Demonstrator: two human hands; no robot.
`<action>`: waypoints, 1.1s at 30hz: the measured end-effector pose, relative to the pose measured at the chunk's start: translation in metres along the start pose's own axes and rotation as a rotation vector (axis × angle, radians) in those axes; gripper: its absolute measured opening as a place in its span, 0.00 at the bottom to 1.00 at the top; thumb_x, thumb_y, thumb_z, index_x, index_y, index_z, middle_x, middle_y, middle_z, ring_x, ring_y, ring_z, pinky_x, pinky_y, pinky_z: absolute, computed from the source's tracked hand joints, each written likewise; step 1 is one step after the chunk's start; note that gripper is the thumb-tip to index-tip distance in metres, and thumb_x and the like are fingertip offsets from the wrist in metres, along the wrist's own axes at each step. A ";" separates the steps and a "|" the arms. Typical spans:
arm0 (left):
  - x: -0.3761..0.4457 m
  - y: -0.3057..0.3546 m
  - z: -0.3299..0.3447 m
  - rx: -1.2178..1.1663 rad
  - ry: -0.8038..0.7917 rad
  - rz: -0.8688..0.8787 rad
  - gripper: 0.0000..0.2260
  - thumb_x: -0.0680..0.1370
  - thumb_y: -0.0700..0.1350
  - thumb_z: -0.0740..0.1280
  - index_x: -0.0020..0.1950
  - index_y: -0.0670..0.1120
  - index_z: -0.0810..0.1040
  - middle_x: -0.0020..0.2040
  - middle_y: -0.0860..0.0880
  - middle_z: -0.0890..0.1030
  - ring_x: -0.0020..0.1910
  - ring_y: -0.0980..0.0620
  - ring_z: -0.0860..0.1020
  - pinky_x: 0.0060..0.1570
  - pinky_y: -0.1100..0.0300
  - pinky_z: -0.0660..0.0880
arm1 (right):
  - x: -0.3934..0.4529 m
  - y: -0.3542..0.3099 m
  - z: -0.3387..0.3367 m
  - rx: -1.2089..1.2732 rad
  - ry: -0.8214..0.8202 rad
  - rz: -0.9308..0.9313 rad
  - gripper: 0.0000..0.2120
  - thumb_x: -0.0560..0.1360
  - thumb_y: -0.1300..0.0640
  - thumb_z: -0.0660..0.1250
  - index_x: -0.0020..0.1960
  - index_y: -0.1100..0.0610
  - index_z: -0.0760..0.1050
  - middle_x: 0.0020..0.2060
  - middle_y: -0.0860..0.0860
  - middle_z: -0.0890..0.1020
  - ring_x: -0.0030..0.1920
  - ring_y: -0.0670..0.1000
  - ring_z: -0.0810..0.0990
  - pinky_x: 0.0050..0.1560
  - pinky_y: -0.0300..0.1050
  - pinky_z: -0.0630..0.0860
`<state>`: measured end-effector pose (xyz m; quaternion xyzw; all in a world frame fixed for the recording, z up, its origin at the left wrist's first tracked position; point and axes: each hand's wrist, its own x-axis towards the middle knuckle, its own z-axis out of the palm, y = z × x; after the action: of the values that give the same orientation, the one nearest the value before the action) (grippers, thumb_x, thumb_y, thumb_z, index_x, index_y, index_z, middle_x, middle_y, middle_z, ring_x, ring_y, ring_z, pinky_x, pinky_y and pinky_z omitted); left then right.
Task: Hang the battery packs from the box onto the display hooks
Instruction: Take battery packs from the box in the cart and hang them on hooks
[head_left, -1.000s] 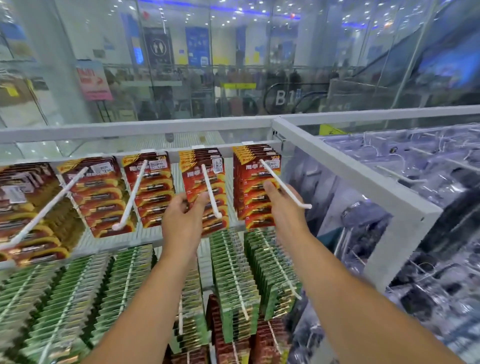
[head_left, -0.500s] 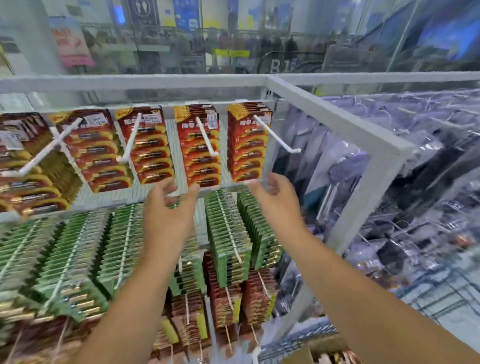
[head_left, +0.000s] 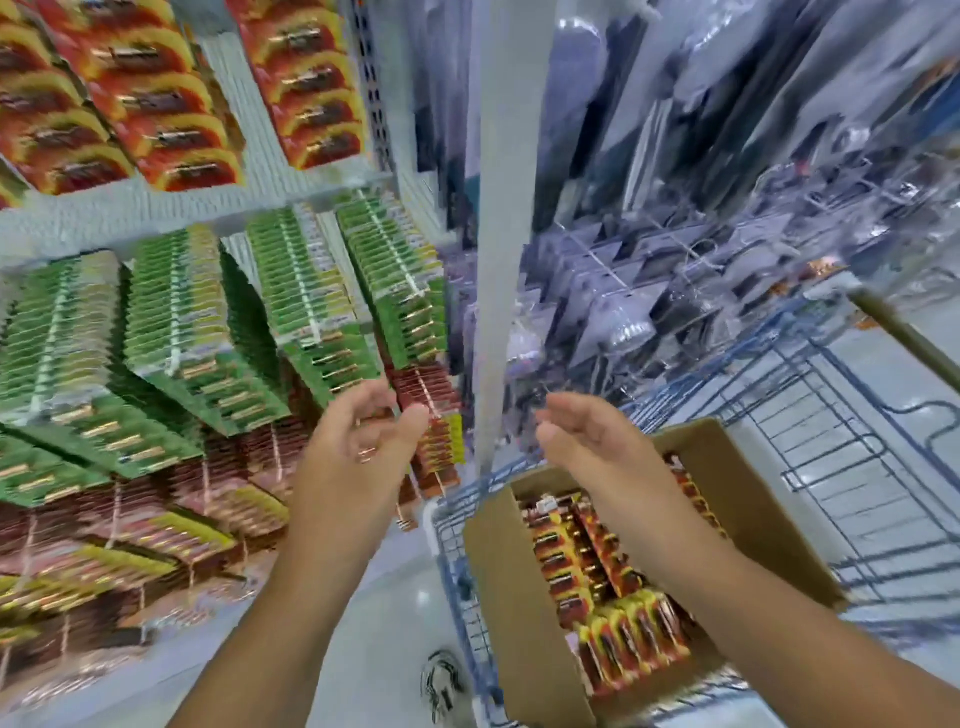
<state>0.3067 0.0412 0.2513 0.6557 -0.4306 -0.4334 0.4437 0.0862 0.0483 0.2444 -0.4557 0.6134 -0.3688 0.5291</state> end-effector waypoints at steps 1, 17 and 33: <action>-0.005 -0.007 0.018 0.005 -0.006 -0.011 0.18 0.78 0.57 0.72 0.67 0.61 0.77 0.61 0.64 0.81 0.53 0.63 0.83 0.48 0.56 0.78 | 0.000 0.014 -0.015 0.008 0.012 0.027 0.20 0.80 0.49 0.69 0.71 0.50 0.74 0.61 0.41 0.82 0.62 0.41 0.80 0.64 0.39 0.75; -0.068 -0.161 0.239 0.436 -0.077 -0.281 0.26 0.78 0.60 0.72 0.72 0.51 0.74 0.69 0.52 0.76 0.62 0.52 0.79 0.64 0.52 0.77 | 0.027 0.231 -0.153 -0.487 -0.324 0.252 0.20 0.80 0.43 0.70 0.68 0.50 0.77 0.62 0.45 0.79 0.62 0.45 0.78 0.59 0.37 0.74; -0.049 -0.239 0.310 1.171 -0.042 -0.485 0.37 0.85 0.56 0.61 0.83 0.36 0.50 0.79 0.36 0.60 0.78 0.40 0.63 0.73 0.51 0.68 | 0.032 0.322 -0.109 -1.190 -0.732 -0.155 0.30 0.78 0.44 0.71 0.75 0.57 0.71 0.70 0.54 0.74 0.72 0.57 0.67 0.73 0.53 0.63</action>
<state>0.0428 0.0793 -0.0394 0.8599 -0.4442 -0.2270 -0.1079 -0.0761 0.1152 -0.0483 -0.8050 0.4594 0.1699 0.3346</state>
